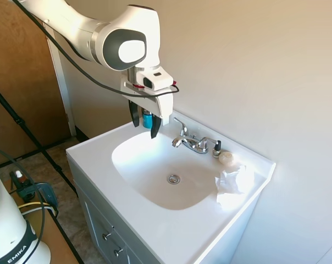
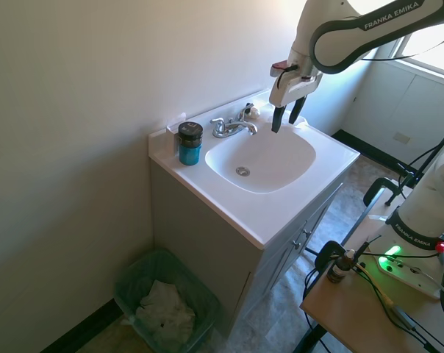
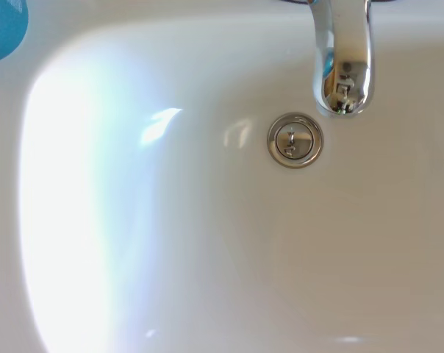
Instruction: Throw the tissue in the trash bin
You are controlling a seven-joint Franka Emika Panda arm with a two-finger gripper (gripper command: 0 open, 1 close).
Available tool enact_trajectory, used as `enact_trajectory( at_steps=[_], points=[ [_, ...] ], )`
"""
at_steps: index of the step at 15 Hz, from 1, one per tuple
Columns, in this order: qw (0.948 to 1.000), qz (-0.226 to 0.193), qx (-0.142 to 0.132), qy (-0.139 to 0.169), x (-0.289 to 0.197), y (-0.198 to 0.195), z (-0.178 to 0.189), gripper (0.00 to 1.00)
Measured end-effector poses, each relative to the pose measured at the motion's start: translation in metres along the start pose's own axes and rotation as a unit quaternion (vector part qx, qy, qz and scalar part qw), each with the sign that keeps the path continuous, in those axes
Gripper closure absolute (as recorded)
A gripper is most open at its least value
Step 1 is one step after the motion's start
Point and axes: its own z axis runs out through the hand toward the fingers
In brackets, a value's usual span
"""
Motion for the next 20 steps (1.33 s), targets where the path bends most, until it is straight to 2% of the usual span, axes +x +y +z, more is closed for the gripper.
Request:
enact_trajectory(
  at_steps=[2,4,8,12,17,20],
  points=[
    [1.0,-0.006,0.001,0.001,0.001,0.0,0.0,0.0],
    [0.9998,-0.004,0.015,0.012,0.005,-0.003,-0.002,0.0],
    [0.9979,0.042,0.04,0.027,0.046,0.003,-0.014,0.0],
    [0.994,0.09,0.052,0.035,0.096,0.018,-0.019,0.0],
    [0.9827,0.172,0.053,0.045,0.168,0.06,0.016,0.0],
    [0.9754,0.211,0.047,0.044,0.2,0.069,0.035,0.0]
  ],
)
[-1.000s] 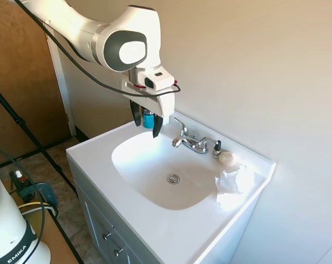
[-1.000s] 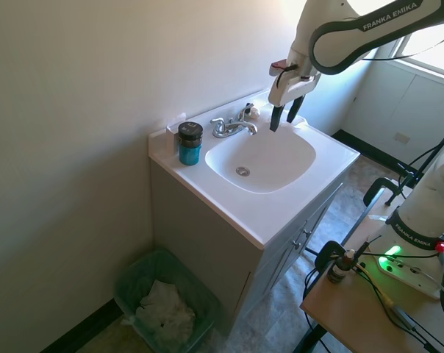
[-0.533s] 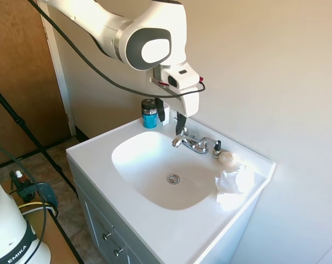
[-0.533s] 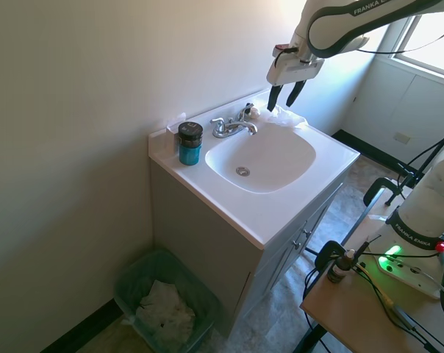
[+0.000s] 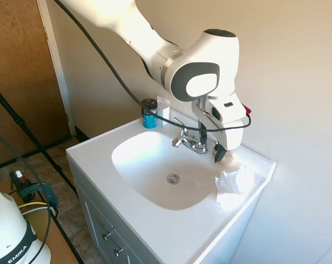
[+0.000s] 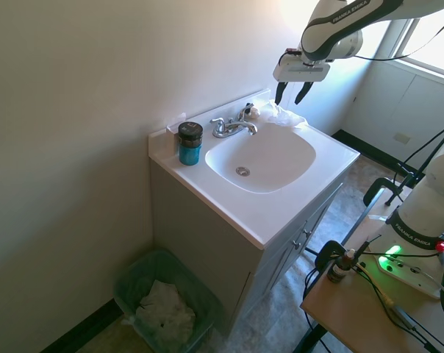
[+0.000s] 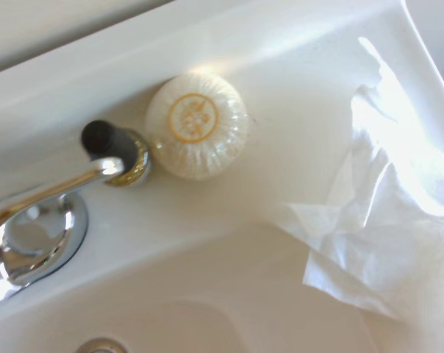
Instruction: Throw the tissue in the trash bin
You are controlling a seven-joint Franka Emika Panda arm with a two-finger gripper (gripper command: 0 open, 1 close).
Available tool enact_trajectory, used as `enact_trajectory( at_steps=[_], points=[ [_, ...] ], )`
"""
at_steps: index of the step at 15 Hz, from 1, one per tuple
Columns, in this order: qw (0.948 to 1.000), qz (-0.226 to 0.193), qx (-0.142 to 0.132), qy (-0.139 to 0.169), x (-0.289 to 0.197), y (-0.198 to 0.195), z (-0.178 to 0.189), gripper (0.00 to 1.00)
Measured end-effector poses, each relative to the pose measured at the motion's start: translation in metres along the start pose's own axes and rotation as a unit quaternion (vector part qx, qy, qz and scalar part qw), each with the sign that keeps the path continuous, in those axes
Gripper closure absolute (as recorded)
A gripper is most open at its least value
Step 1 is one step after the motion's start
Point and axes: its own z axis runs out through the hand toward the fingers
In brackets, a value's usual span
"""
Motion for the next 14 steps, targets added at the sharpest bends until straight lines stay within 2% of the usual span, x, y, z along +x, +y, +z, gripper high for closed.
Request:
enact_trajectory(
  at_steps=[7,12,13,14],
  points=[
    [0.9974,0.066,-0.024,0.014,0.039,-0.023,0.063,0.0],
    [0.9949,0.093,-0.03,0.026,0.052,-0.034,0.081,0.0],
    [0.9945,0.097,-0.03,0.027,0.056,-0.035,0.084,1.0],
    [0.994,0.101,-0.031,0.028,0.059,-0.036,0.087,1.0]
  ],
)
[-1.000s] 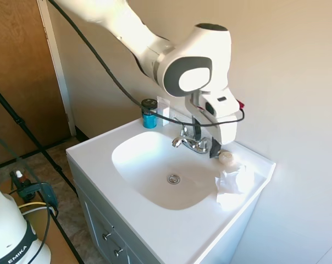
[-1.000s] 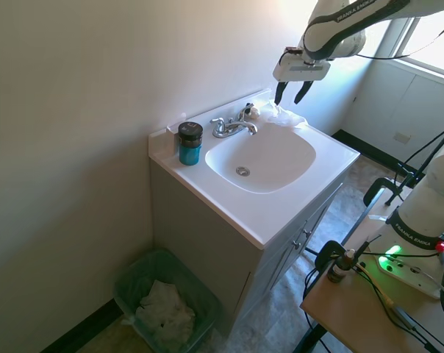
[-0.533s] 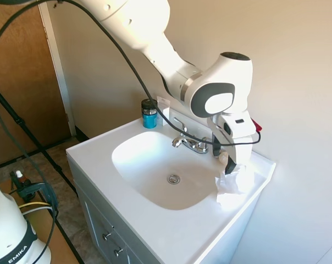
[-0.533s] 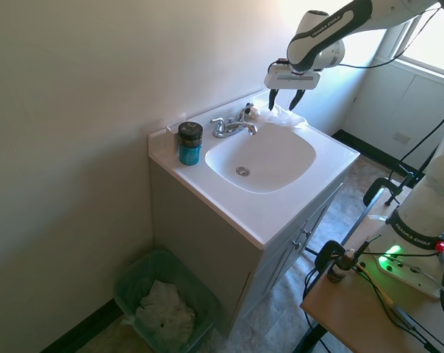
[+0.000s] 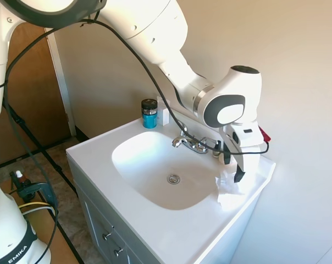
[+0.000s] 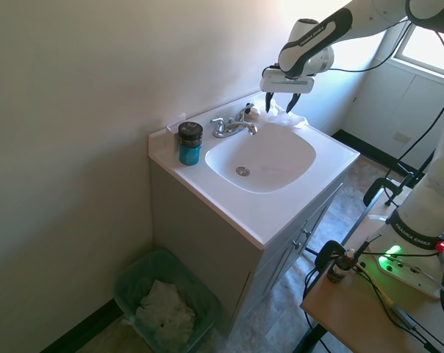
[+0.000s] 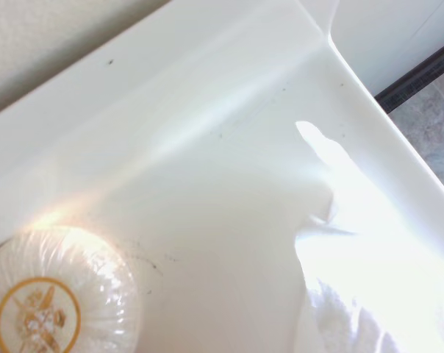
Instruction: Throw the tissue in the trash bin
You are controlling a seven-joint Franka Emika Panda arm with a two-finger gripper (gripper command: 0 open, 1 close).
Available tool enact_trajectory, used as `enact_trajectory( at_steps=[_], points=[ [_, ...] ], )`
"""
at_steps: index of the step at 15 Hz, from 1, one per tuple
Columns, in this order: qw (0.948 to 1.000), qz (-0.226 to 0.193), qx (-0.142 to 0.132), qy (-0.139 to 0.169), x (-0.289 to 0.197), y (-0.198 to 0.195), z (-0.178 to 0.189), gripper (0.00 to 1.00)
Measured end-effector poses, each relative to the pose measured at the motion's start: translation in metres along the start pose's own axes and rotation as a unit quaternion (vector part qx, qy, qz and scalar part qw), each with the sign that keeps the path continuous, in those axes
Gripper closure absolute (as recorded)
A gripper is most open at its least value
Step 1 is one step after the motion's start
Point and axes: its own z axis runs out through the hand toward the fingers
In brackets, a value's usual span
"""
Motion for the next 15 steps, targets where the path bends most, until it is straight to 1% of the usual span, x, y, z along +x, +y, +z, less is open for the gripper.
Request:
enact_trajectory(
  at_steps=[6,9,15],
  points=[
    [0.9999,0.015,-0.004,-0.002,0.011,-0.006,0.015,1.0],
    [0.9998,0.017,-0.009,-0.007,0.012,-0.008,0.019,1.0],
    [0.9998,0.014,-0.009,-0.014,0.01,-0.011,0.02,1.0]
  ],
)
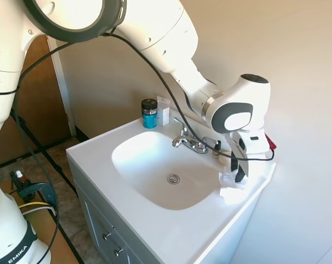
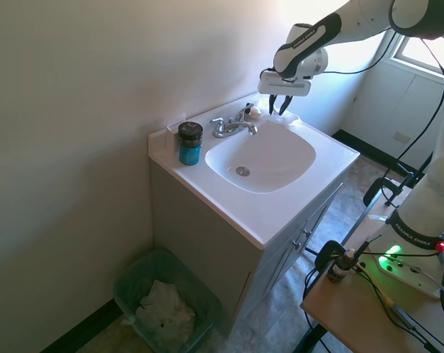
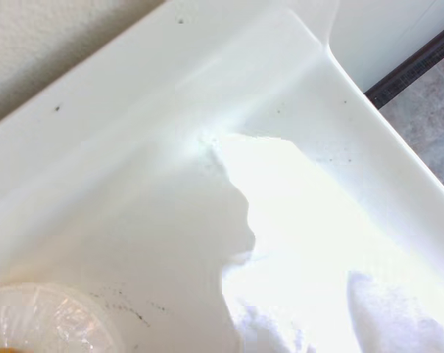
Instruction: Throw the tissue in the trash bin
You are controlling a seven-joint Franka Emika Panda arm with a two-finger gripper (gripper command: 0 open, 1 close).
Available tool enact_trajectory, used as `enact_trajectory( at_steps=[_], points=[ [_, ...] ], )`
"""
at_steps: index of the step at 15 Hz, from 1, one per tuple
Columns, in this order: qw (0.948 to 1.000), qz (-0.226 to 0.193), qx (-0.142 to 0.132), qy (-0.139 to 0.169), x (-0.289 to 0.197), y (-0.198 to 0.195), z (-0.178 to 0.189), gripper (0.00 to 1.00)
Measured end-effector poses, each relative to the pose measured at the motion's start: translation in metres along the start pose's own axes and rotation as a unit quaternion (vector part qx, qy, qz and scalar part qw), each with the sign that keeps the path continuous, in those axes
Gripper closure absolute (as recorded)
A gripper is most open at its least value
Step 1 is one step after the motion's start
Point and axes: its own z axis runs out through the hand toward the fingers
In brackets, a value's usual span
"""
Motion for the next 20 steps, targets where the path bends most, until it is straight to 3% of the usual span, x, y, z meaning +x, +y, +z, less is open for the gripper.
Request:
enact_trajectory(
  at_steps=[7,10,15,20],
  points=[
    [1.0,0.001,0.004,-0.008,-0.002,-0.002,-0.001,1.0],
    [0.9997,0.003,0.016,-0.017,0.005,-0.001,-0.019,1.0],
    [0.9973,-0.016,0.065,-0.029,0.003,0.005,-0.12,1.0],
    [0.9896,-0.074,0.121,-0.026,-0.063,0.03,-0.243,1.0]
  ],
)
